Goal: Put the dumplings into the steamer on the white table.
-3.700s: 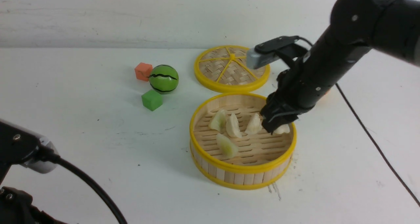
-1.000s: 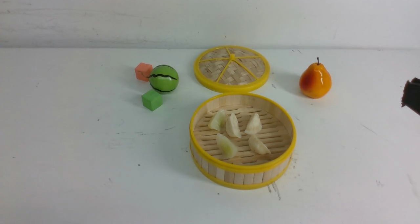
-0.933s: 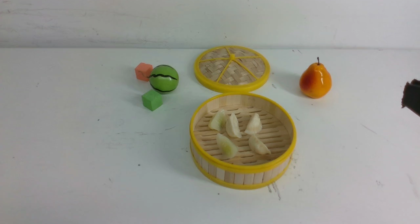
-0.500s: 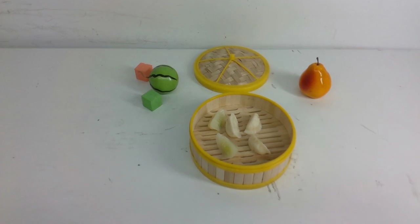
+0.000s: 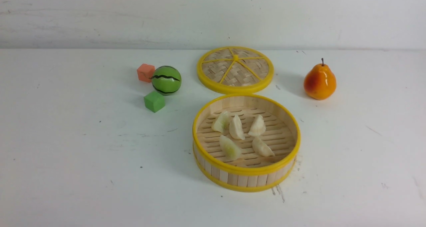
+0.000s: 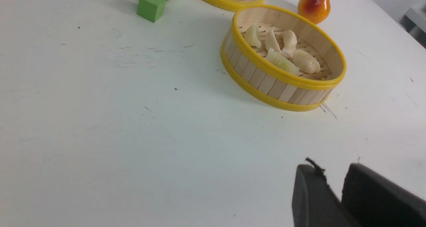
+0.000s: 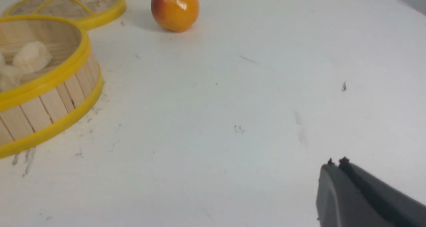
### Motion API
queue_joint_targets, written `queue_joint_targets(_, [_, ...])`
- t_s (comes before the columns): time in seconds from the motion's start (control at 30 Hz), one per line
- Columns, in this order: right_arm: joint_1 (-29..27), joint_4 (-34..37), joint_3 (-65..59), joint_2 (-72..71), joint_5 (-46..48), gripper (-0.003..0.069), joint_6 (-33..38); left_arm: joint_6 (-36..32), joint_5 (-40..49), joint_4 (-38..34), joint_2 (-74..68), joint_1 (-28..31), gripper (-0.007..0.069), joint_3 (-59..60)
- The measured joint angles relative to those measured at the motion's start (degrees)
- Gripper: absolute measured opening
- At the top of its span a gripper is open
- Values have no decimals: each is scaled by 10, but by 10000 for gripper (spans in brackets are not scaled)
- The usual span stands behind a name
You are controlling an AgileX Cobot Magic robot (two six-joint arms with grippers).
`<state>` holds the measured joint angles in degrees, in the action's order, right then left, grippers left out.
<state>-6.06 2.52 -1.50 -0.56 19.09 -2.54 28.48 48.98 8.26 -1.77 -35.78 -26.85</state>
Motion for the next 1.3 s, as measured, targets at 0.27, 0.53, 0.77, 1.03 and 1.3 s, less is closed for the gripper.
queue_joint_targets(0.27, [44, -17, 4, 0, 23, -22, -10, 0, 0, 0, 0, 0, 152, 0])
queue_joint_targets(0.53, [44, -17, 4, 0, 24, -18, -11, 0, 0, 0, 0, 0, 160, 0])
queue_joint_targets(0.77, [44, -18, 4, 0, 24, -11, -12, 0, 0, 0, 0, 0, 165, 0])
queue_joint_targets(1.03, [44, -18, 4, 0, 24, -5, -12, 0, 0, 0, 0, 0, 171, 0])
queue_joint_targets(1.3, [44, -18, 4, 0, 24, 1, -12, 0, 0, 0, 0, 0, 174, 0])
